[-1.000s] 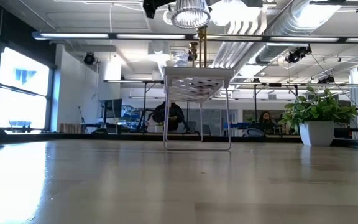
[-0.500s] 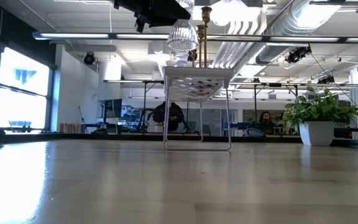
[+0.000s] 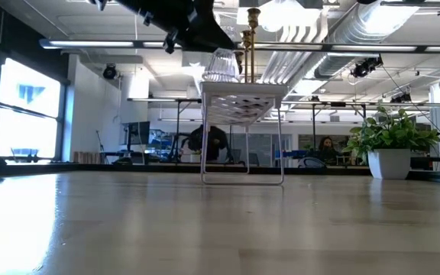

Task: Pick & Place candle stick holders
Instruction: Put the transparent candle holder on the shelf aligned with the other transparent candle holders, then return to Home Position

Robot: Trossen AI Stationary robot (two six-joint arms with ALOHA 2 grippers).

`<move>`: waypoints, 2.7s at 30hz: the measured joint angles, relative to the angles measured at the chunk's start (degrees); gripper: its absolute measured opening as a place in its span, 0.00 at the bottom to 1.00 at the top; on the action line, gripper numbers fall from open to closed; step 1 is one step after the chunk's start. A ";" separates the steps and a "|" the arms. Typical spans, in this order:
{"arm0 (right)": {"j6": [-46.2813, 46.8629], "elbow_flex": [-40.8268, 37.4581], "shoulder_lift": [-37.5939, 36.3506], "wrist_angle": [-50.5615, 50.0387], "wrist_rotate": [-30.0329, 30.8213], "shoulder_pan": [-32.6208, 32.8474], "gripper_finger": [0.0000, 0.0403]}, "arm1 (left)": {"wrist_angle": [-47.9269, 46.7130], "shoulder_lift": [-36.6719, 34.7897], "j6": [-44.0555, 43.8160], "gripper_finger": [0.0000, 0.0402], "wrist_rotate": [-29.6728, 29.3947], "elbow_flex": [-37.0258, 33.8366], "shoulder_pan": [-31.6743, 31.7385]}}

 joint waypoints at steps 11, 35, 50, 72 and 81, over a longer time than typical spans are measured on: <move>0.40 0.00 0.00 -0.01 -0.01 -0.02 0.44 | 0.38 1.57 -0.86 0.26 2.95 -0.02 0.03; 0.46 0.00 0.00 -0.46 -0.33 0.00 0.44 | -0.72 3.39 -1.03 0.26 5.92 0.00 0.14; 0.68 0.00 0.00 -0.92 -0.30 0.00 0.44 | -4.35 3.39 -1.28 0.55 7.11 0.02 0.14; -0.01 0.00 -0.11 -0.07 12.63 -0.06 0.44 | -22.54 -24.82 0.05 0.55 -2.37 0.02 -4.41; -9.24 0.00 -0.45 10.17 22.65 -0.96 0.44 | -37.02 -31.92 5.34 0.52 -11.25 -0.02 -4.37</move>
